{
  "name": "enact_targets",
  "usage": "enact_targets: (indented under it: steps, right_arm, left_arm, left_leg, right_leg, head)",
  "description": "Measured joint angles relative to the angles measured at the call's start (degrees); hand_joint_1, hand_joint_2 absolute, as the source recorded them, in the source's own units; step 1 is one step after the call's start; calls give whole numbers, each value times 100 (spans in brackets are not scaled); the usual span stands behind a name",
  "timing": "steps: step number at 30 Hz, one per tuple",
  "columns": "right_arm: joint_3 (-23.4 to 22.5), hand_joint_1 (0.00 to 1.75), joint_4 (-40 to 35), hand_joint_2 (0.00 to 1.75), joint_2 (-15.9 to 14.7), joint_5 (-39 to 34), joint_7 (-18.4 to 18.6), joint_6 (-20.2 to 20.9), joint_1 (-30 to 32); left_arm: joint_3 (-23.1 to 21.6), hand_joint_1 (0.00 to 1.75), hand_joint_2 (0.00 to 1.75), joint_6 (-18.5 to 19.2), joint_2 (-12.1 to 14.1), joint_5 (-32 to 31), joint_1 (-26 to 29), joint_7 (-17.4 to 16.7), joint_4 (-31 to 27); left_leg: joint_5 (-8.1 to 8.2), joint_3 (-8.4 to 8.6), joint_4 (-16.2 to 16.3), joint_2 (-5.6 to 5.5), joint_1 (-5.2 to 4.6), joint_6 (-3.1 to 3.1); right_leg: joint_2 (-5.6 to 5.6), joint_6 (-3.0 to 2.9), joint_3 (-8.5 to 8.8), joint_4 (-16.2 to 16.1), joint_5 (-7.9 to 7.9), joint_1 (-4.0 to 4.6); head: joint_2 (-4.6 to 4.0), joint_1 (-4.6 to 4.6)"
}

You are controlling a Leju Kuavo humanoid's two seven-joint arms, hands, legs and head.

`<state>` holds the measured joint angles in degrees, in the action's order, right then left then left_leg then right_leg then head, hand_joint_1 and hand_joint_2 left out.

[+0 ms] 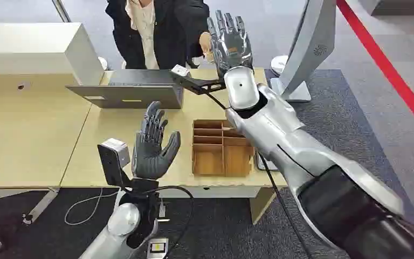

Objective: Pass the card to the sensor for recognition and then transmit it.

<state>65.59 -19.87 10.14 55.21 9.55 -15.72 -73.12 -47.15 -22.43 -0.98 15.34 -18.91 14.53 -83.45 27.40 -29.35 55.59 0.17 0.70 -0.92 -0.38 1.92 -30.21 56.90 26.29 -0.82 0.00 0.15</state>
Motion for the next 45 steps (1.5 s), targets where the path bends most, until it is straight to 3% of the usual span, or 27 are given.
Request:
enact_targets:
  steps: [8, 9, 10, 45]
  right_arm:
    - [24, 5, 66, 175, 33, -37, 0, -7, -23]
    - [26, 113, 76, 175, 33, -39, 0, -7, -23]
    - [26, 175, 85, 175, 33, -48, 0, -7, -23]
    - [26, 175, 186, 175, 29, -220, -173, -54, -39]
  left_arm:
    - [0, 0, 175, 11, 2, -29, 22, -4, 0]
    - [2, 0, 175, 11, 2, -29, 24, -4, 0]
    - [2, 0, 175, 11, 2, -29, 24, -4, 0]
    - [2, 0, 175, 37, 11, -155, 67, -7, 0]
  left_leg:
    - [0, 1, 0, 0, 0, 0]
    - [0, 1, 0, 0, 0, 0]
    - [0, 1, 0, 0, 0, 0]
    - [0, 2, 0, 1, 0, 0]
  right_leg:
    - [0, 0, 0, 0, 0, 0]
    - [0, 0, 0, 0, 0, 0]
    - [0, 0, 0, 0, 0, 0]
    - [0, 0, 0, 0, 0, 0]
  head:
    - [0, -2]
    - [0, -2]
    - [0, -2]
    - [0, 0]
